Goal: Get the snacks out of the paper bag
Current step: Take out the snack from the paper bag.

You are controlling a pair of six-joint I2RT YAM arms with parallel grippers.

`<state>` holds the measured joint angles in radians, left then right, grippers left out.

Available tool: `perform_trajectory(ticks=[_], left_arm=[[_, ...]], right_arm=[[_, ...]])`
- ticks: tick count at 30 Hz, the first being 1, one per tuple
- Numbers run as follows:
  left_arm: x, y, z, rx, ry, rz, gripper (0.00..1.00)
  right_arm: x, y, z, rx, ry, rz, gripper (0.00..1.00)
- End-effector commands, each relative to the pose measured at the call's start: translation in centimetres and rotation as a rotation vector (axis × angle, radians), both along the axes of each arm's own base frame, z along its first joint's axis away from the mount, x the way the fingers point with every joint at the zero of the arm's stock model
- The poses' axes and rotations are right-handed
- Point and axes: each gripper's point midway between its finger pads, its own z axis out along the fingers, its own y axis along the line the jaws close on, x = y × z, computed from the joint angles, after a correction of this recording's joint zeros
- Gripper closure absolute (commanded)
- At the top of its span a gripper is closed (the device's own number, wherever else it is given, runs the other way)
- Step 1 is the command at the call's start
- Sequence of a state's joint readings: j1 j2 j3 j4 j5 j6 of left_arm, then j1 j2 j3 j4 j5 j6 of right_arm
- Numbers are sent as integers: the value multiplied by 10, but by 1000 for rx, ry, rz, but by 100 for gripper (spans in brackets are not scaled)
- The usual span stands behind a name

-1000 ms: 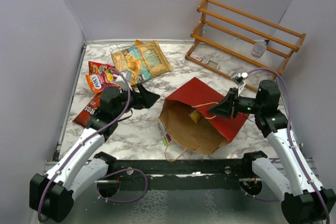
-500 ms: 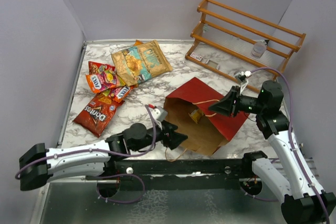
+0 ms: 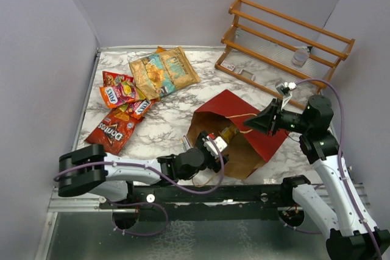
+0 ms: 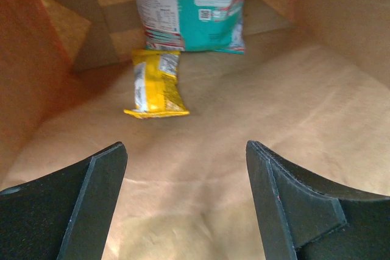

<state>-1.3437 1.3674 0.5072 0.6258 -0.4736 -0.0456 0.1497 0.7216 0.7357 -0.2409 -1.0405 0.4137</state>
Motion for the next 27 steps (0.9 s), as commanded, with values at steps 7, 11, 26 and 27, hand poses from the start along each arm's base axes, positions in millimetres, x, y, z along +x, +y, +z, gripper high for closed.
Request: perform_trajectory(ticks=[7, 11, 26, 27], left_arm=[[58, -16, -18, -2, -169, 156, 8], [76, -28, -30, 19, -177, 162, 7], [101, -52, -73, 101, -108, 77, 12], [100, -53, -78, 108, -99, 71, 13]], right_arm=[[5, -2, 23, 12, -62, -44, 99], [5, -2, 24, 4, -72, -44, 99], [2, -3, 19, 1, -57, -45, 99], [2, -3, 20, 1, -57, -45, 99]])
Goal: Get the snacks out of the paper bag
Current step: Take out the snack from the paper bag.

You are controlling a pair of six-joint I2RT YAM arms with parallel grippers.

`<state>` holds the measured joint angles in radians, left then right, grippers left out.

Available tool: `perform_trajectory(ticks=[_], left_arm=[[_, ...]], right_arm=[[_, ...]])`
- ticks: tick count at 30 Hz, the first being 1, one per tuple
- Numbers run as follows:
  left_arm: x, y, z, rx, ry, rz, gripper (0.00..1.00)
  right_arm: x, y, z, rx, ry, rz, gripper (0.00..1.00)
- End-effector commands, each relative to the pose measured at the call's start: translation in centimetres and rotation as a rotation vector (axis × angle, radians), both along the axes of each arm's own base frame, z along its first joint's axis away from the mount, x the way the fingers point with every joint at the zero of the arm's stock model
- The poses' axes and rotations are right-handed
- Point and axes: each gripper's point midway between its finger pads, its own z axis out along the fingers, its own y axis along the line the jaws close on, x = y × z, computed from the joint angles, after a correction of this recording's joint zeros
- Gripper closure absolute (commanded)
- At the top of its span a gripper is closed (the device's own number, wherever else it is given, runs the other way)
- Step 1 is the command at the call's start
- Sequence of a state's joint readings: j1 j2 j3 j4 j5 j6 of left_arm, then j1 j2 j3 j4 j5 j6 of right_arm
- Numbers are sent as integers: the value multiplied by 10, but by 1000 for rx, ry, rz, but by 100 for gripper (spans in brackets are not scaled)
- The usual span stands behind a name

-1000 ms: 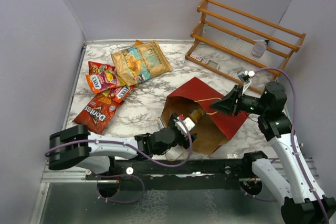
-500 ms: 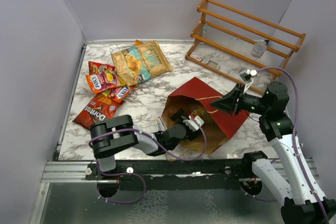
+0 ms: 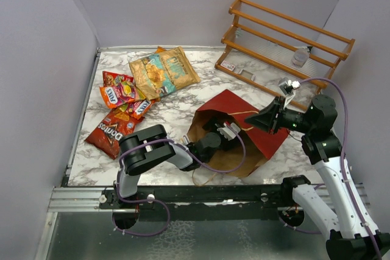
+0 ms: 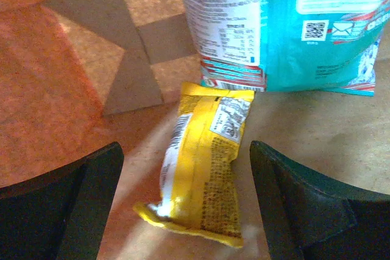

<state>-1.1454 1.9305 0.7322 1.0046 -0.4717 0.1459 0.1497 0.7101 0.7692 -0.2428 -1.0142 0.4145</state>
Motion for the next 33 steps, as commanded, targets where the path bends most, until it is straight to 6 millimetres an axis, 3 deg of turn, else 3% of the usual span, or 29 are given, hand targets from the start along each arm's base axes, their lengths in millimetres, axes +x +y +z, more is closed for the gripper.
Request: perform_trajectory(ticks=[1, 11, 23, 30, 33], left_arm=[[-10, -17, -20, 20, 56, -86, 15], [-16, -15, -32, 80, 109, -106, 40], [-26, 3, -3, 66, 101, -90, 60], [-62, 7, 2, 112, 127, -164, 66], [-85, 16, 19, 95, 144, -193, 67]], right_arm=[[0, -1, 6, -1, -15, -19, 99], [2, -3, 6, -15, -18, -42, 99], [5, -5, 7, -21, -22, -60, 99], [7, -5, 8, -21, -27, -70, 99], [9, -6, 5, -25, -24, -77, 99]])
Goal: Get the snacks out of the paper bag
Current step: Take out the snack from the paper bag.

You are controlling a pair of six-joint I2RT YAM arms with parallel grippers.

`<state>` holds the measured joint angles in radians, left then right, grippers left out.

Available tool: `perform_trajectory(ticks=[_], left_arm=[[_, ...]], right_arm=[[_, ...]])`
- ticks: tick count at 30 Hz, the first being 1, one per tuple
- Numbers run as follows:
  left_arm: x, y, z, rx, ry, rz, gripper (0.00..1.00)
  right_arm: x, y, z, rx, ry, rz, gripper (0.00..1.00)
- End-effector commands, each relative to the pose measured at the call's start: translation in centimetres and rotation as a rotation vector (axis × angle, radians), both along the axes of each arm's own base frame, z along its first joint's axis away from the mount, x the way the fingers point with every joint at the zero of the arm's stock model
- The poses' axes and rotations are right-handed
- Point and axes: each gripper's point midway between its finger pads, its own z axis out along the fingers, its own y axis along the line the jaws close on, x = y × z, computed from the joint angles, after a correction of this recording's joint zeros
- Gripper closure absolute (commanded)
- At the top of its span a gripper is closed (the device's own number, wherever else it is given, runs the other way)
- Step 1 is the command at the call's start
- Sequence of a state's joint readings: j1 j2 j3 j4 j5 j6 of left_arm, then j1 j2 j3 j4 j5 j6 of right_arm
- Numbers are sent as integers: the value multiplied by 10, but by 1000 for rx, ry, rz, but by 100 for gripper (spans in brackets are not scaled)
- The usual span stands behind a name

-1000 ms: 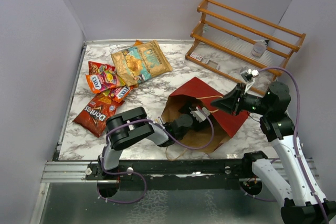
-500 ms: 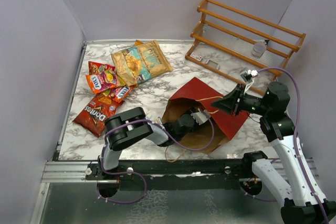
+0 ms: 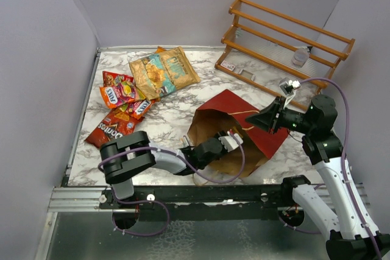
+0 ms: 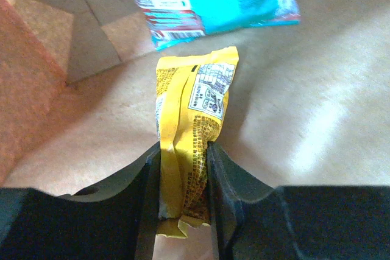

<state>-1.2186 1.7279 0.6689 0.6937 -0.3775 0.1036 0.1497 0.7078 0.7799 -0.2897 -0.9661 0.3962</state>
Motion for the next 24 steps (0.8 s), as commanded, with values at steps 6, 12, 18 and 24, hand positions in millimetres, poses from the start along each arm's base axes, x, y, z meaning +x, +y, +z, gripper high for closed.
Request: perform_trajectory(ticks=[6, 12, 18, 24], left_arm=[[-54, 49, 78, -137, 76, 21, 67], [-65, 106, 150, -236, 79, 65, 68], [-70, 162, 215, -294, 40, 109, 68], [-65, 183, 264, -374, -19, 147, 68]], right_arm=[[10, -2, -1, -13, -17, -42, 99], [13, -2, -7, -18, -7, -44, 99], [15, -3, -11, -27, 2, -55, 99], [15, -4, -15, -24, 21, -64, 99]])
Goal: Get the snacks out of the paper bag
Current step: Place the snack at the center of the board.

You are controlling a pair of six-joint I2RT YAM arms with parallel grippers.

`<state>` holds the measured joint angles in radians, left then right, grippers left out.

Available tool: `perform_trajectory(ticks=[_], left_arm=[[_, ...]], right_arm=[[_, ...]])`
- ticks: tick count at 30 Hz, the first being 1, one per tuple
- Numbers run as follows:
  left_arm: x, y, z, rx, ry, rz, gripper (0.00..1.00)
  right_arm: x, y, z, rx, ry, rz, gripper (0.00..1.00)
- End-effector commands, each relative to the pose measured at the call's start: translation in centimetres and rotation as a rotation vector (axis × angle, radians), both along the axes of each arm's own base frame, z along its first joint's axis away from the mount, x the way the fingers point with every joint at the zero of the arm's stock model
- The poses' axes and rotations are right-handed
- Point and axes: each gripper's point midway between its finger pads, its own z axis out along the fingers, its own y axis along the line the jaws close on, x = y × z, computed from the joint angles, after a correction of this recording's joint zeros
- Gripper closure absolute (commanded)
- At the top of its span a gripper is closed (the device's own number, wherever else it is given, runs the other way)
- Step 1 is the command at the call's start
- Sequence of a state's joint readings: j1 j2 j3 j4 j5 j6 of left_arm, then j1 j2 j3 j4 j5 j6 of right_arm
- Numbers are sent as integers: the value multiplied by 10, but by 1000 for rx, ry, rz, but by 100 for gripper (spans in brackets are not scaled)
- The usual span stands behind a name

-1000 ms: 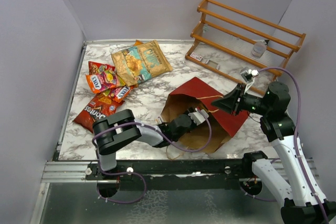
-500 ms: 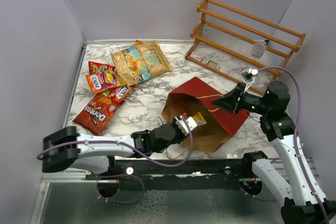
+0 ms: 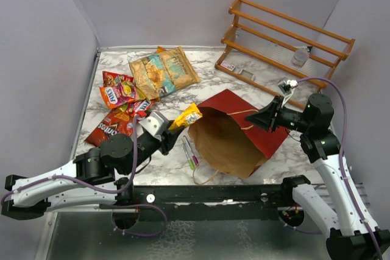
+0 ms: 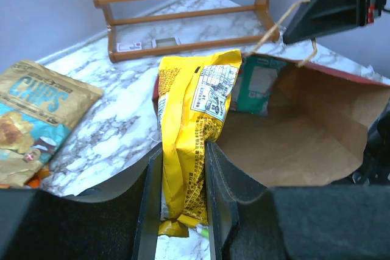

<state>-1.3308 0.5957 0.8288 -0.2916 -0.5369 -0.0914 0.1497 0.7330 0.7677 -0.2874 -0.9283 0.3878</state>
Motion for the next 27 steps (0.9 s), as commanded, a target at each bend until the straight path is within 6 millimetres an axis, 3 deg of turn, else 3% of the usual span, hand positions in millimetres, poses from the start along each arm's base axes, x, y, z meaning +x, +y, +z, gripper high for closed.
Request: perform_trajectory(ticks=[1, 10, 17, 20, 23, 27], left_arm=[[9, 18, 16, 35, -40, 71, 68], [50, -17, 67, 138, -302, 230, 71], [94, -27, 106, 171, -434, 441, 73], [128, -15, 119, 90, -418, 512, 74], [170, 14, 123, 19, -372, 623, 74], [210, 56, 107, 2, -299, 769, 75]], right_arm=[[4, -2, -5, -9, -2, -28, 99], [4, -3, -5, -14, 5, -42, 99], [3, -5, -7, -20, 10, -59, 99], [2, -5, -8, -13, 12, -59, 99], [1, -5, -7, -11, 11, -57, 99], [0, -6, -8, -14, 11, -62, 99]])
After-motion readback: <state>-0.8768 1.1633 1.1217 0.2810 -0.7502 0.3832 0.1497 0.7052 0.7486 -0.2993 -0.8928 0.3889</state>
